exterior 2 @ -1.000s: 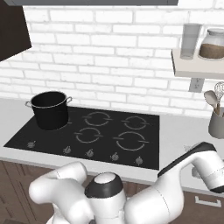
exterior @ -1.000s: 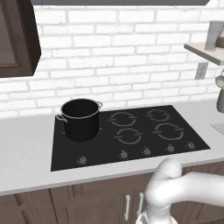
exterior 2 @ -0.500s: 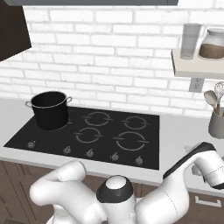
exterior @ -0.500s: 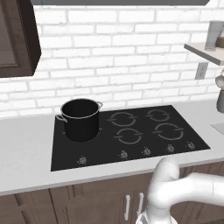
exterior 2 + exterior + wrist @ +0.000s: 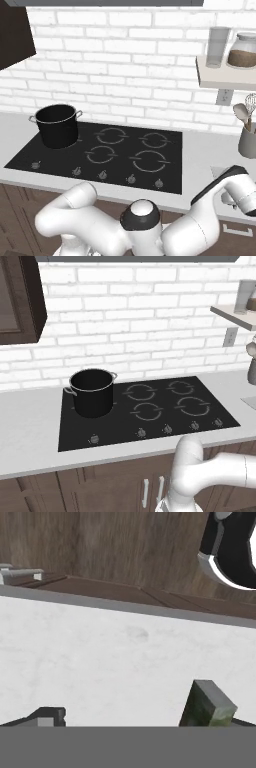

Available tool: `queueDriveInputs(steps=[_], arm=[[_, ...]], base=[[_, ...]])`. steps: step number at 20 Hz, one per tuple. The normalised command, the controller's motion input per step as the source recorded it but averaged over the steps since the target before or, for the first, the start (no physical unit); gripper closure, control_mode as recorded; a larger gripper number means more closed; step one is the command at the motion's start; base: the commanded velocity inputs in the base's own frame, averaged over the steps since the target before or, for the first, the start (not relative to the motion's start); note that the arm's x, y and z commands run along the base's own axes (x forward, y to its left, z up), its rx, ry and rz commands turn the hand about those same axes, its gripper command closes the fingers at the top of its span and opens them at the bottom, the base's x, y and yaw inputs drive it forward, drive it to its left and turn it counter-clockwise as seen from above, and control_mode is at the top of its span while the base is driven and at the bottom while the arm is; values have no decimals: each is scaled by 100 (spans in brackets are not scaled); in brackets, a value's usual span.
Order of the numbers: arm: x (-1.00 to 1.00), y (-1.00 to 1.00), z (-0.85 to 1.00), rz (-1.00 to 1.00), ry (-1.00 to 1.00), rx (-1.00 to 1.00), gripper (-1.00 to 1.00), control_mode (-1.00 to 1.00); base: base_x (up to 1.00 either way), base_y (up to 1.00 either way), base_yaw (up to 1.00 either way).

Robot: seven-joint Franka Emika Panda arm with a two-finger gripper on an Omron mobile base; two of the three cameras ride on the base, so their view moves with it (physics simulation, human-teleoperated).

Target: Put the broccoli and garlic in the pot. Retrieve the spatula and lightly stir the vegetables in the pot.

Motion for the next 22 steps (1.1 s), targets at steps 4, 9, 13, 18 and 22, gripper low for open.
queueDriveInputs(steps=[4, 9, 13, 18, 22], arm=[[11, 0, -28, -6, 1, 1, -100, -100], [12, 0, -27, -4, 0, 0, -100, -100], [0, 6, -37, -5, 0, 0, 100, -100], [0, 6, -26, -6, 0, 0, 100, -100], [0, 4, -4, -4, 0, 0, 100, -100]], base=[[0, 0, 0], [0, 0, 0], [0, 0, 0], [0, 0, 0], [0, 0, 0]])
